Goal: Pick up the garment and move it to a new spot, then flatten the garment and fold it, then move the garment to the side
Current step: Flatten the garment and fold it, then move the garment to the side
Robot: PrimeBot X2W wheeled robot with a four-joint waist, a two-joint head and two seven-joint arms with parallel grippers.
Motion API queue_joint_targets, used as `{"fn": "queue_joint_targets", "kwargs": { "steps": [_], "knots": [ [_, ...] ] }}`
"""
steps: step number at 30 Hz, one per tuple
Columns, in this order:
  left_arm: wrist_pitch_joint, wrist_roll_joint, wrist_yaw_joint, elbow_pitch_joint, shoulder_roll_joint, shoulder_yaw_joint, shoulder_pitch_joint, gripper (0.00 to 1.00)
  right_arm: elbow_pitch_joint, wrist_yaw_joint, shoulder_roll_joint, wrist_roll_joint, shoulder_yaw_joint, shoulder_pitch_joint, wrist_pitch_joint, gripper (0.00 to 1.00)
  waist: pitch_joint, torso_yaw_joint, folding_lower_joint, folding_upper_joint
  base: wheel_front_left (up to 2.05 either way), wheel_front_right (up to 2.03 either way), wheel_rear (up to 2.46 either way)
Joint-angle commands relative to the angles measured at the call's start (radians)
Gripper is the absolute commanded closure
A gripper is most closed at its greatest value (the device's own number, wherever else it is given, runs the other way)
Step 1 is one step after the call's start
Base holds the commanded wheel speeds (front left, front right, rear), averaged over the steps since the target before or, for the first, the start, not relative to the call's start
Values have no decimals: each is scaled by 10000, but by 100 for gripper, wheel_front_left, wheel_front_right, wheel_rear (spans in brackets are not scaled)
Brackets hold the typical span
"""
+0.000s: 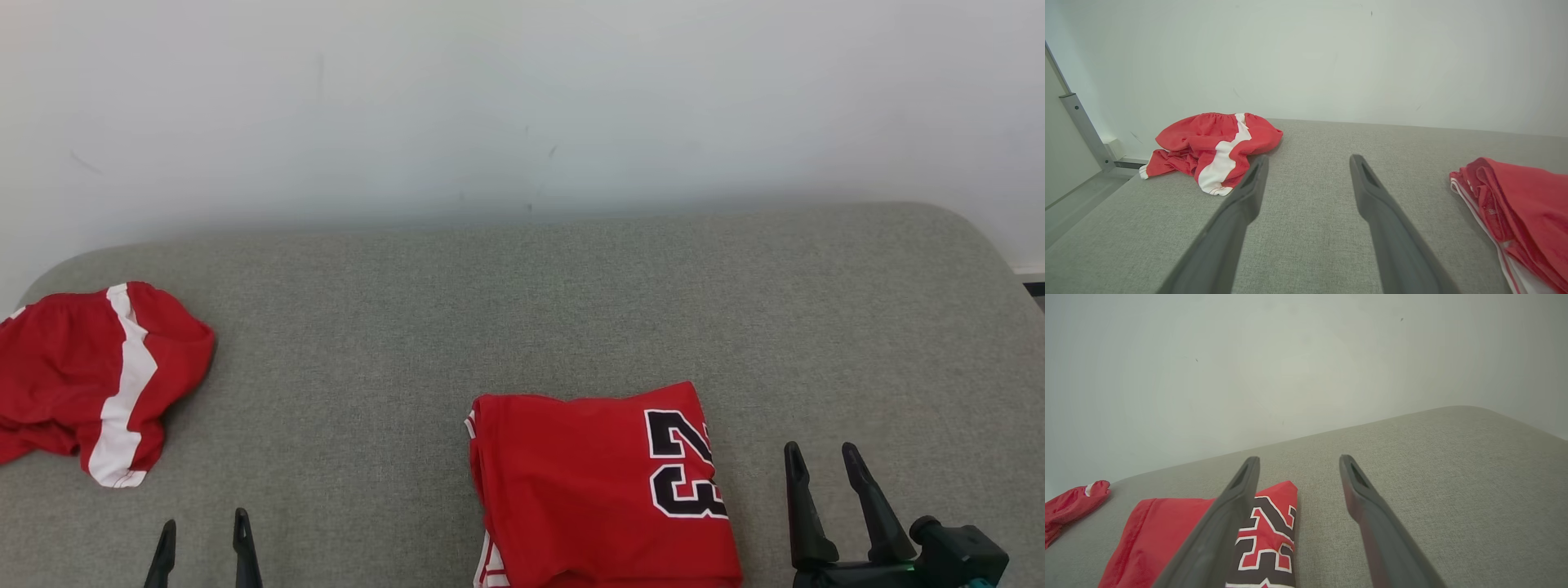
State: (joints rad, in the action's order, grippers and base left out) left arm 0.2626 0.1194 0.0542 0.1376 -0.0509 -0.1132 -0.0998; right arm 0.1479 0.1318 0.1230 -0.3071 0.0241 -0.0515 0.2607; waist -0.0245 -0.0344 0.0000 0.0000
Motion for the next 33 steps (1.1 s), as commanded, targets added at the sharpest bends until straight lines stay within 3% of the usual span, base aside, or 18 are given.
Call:
{"fn": "queue_joint_targets", "kwargs": {
  "steps": [1,33],
  "knots": [
    [31,-54,24,-43,10,31,-136,0,-4,-25,-51,41,-10,-73,47,0,-9,-22,0,0,0,0,0],
    [31,-746,386,-224,-184,267,-252,0,-35,-25,-62,425,-197,-160,36,0,-5,-5,0,0,0,0,0]
  ]
}}
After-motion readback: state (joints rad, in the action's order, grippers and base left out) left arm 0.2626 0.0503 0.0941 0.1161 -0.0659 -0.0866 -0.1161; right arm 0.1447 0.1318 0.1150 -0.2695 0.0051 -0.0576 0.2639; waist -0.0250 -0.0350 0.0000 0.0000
